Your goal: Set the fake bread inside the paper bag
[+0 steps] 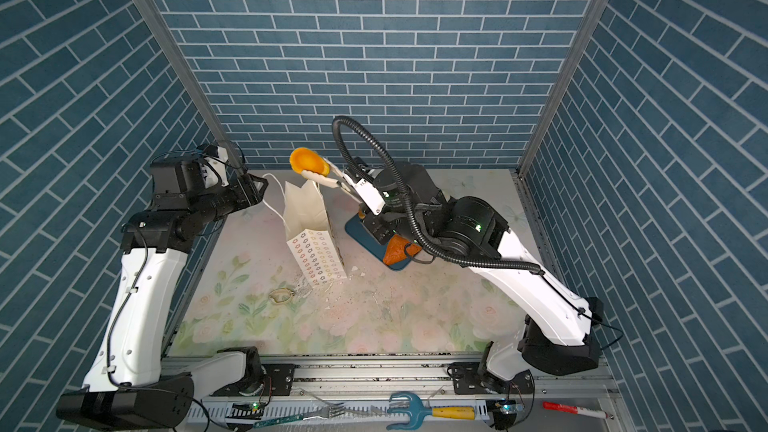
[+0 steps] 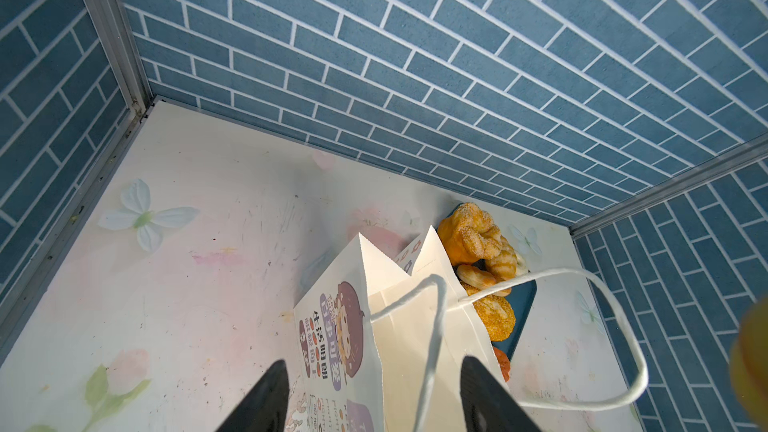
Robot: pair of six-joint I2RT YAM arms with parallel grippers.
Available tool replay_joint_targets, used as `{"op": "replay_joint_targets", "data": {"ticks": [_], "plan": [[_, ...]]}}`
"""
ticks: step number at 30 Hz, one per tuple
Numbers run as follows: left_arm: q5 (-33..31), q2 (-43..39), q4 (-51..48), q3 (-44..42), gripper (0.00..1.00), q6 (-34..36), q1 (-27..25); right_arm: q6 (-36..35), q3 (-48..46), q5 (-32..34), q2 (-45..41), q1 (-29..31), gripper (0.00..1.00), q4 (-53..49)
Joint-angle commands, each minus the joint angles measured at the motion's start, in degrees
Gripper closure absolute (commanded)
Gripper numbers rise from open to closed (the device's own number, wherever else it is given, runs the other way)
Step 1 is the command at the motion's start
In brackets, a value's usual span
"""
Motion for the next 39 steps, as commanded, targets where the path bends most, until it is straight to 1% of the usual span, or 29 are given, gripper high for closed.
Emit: {"op": "replay_joint_targets", "data": {"ticks": [1,5,7,11,15,17,21,25,27,31,32,36,39], "plan": [[-1.55,-0.48,1.83,2.22,0.33,-1.43,-0.15,-4.28,1.12,4.97,0.14,3.41,0.74,2.58],[-0.63,0.68,1.72,3.18,0.33,-2.31,-0.15,-3.32,0.73,4.56,1.86,4.82,0.74,1.45],[-0.09,1.13,1.83,3.34,0.33,-2.38,-0.13,-2.65,0.50,4.59,2.96,4.83,0.74,0.52],[0.95,2.14,2.21,3.38,0.33,-2.63,-0.17,-2.36,0.23,6.63,5.21,4.87,0.74,-0.66],[2.37,3.34,2.34,3.08,0.35,-2.58,-0.13,-2.44,0.06,6.40,7.12,4.81,0.73,-1.31],[2.92,3.97,2.54,2.85,0.40,-2.52,-0.16,-2.49,0.22,6.87,8.22,4.74,0.72,-2.06],[3.59,4.67,3.13,2.18,0.47,-2.48,-0.21,-1.48,1.78,6.83,10.74,4.13,0.71,-4.60],[3.99,5.11,3.35,1.80,0.60,-2.21,-0.21,-0.22,4.32,6.79,13.32,3.22,0.68,-8.53],[4.07,5.53,3.46,1.64,0.66,-2.22,-0.22,0.22,5.67,6.93,14.51,2.76,0.64,-10.41],[4.28,5.73,3.88,1.23,0.78,-2.43,-0.18,0.28,8.28,7.27,16.05,2.29,0.50,-11.78],[4.24,5.77,4.03,1.15,0.80,-2.48,-0.22,0.13,9.03,7.10,16.25,2.28,0.48,-11.62],[3.65,5.92,4.26,1.15,0.89,-2.73,-0.22,-0.82,12.36,7.02,17.04,2.13,0.47,-11.47],[2.77,5.90,4.15,0.95,0.92,-2.83,-0.16,-1.56,14.79,6.60,16.60,2.15,0.49,-10.30]]}}
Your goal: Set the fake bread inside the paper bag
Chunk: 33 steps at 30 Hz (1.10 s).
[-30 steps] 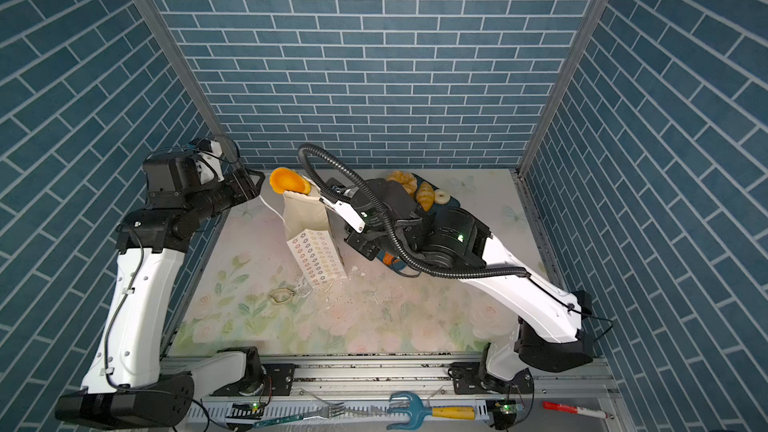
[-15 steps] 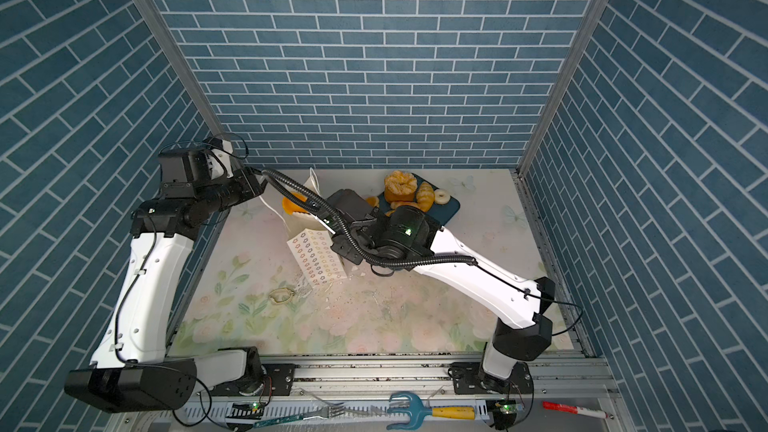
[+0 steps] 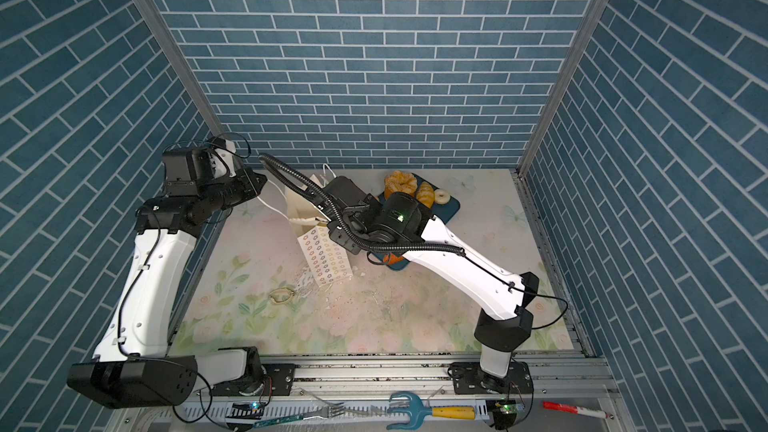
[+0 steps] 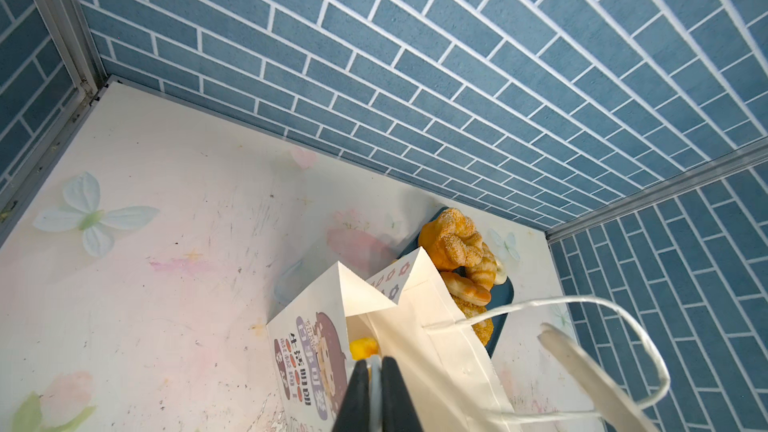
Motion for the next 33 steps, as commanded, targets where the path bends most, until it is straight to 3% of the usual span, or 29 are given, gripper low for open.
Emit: {"op": "replay_joint_targets", "data": {"ticks": [1,9,17,21,25,33], "plan": [[-1.21,0.04,1.07,-0.82,0.93,-0.05,-0.15,-0.80,3.41,0.61,-0.92,-0.24,0.49,1.77],[-1.37,-0.38,1.42,-1.44,0.98,-0.71,-0.14,2.00,3.20,-3.27,-6.77,-3.14,0.53,9.38],[-1.70,-0.68,0.36,-0.88,0.99,-0.16,-0.20,11.98,-3.47,-8.29,-12.22,-12.97,0.55,13.07],[-2.05,-1.05,0.05,-0.86,1.00,-0.01,-0.14,19.11,-5.66,-9.76,-11.18,-19.61,0.55,9.40],[-2.06,-1.46,-0.40,-0.78,1.00,-0.05,-0.13,25.28,-9.60,-15.45,-8.62,-25.45,0.56,8.29],[-2.58,-2.40,-1.27,-0.12,1.00,-0.03,-0.09,28.67,-17.64,-25.66,-1.91,-30.40,0.57,14.12]]}}
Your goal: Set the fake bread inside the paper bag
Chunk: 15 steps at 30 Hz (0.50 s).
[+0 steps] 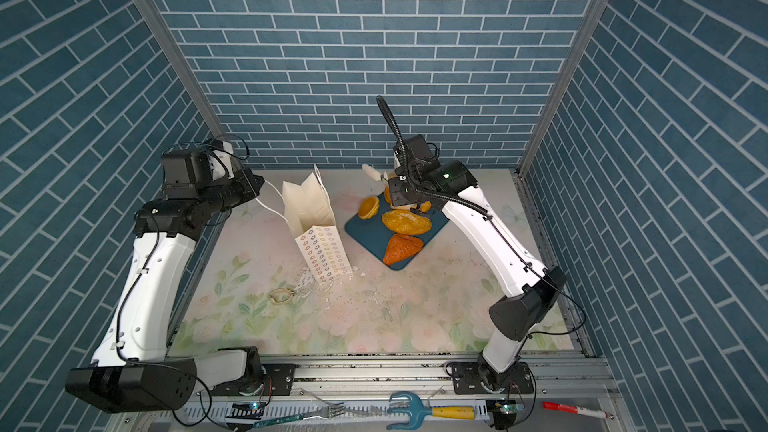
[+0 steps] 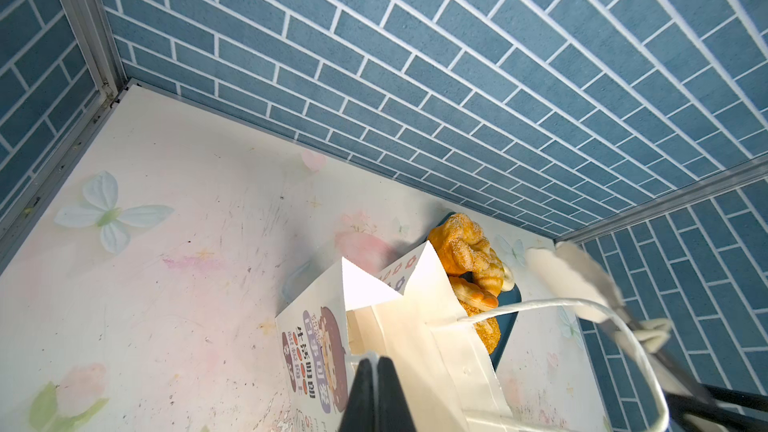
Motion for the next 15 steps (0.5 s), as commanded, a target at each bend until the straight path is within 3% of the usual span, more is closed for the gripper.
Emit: {"op": "replay_joint_targets", "data": {"ticks": [1,15], "plan": [[-0.73,-1.06,-1.20,0.99,1.00,0.50,-0.20,4.07,-0.61,-6.07,2.53,-1.11,0.57,4.01],[-1.34,-1.24,-2.55,1.43,1.00,0.74,-0.17,8.22,-4.24,-11.27,10.75,-4.53,0.60,7.87]]}}
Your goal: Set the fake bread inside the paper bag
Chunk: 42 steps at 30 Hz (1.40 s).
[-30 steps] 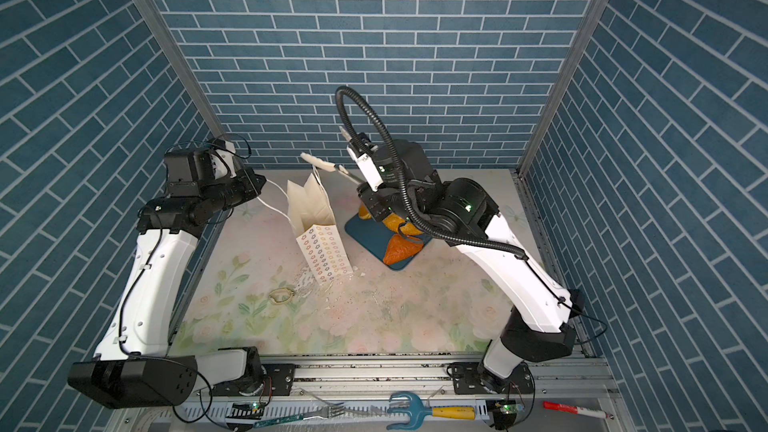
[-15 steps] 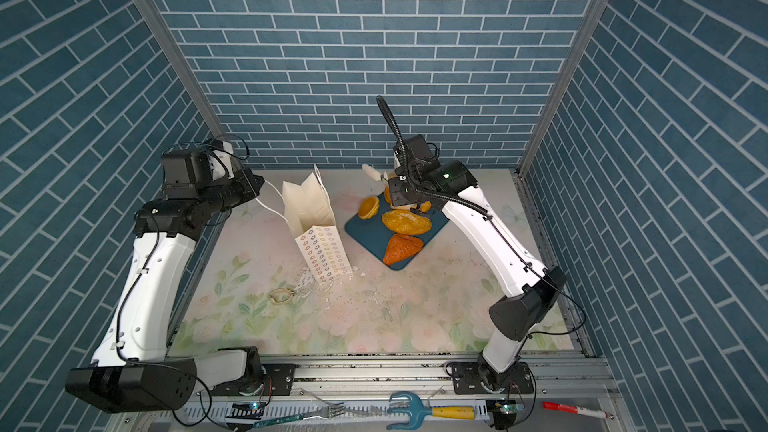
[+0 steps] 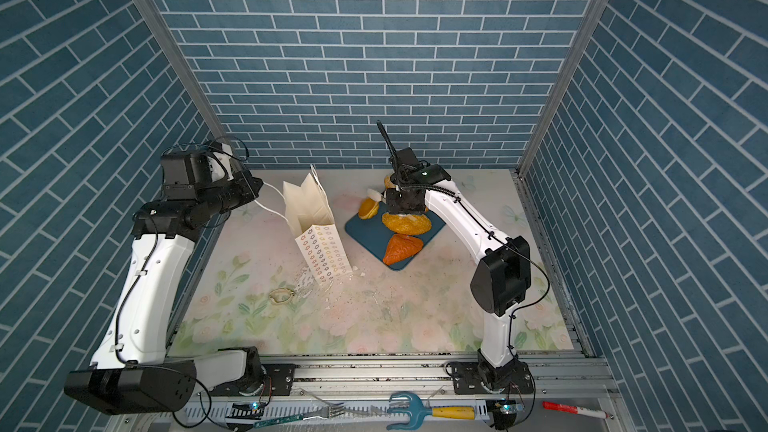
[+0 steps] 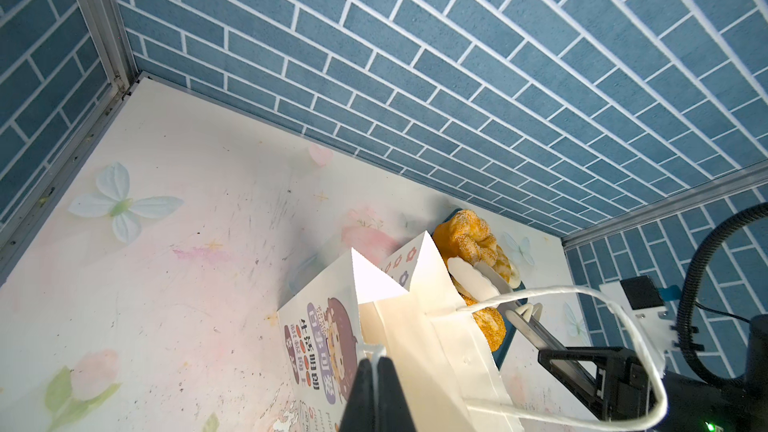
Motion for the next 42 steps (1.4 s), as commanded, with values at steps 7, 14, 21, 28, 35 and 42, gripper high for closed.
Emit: {"op": "replay_joint_targets", "data": {"ticks": [7,14,21,28,35,42], "plan": [[-0.94,-0.81,-1.72,1.97,1.00,0.82,-0.17,2.37,0.95,-5.12,3.13,0.07,0.60,3.80],[-1.02,-0.25,-1.90,2.41,1.00,0.93,-0.22,2.20,0.98,-3.96,6.03,0.00,0.60,4.60],[-1.29,0.12,-2.38,2.94,1.00,1.23,-0.22,2.41,0.83,-4.97,9.27,0.02,0.59,7.90],[-1.47,0.43,-2.65,3.37,1.00,1.27,-0.22,2.02,-0.67,-6.24,9.56,0.04,0.66,9.64],[-1.11,0.50,-2.57,3.14,1.00,1.12,-0.22,0.54,-3.03,-6.01,6.43,0.07,0.74,10.37],[-0.51,0.43,-2.40,2.22,0.86,0.83,-0.22,-2.25,-8.63,-2.65,-4.62,0.09,0.76,9.50]]}}
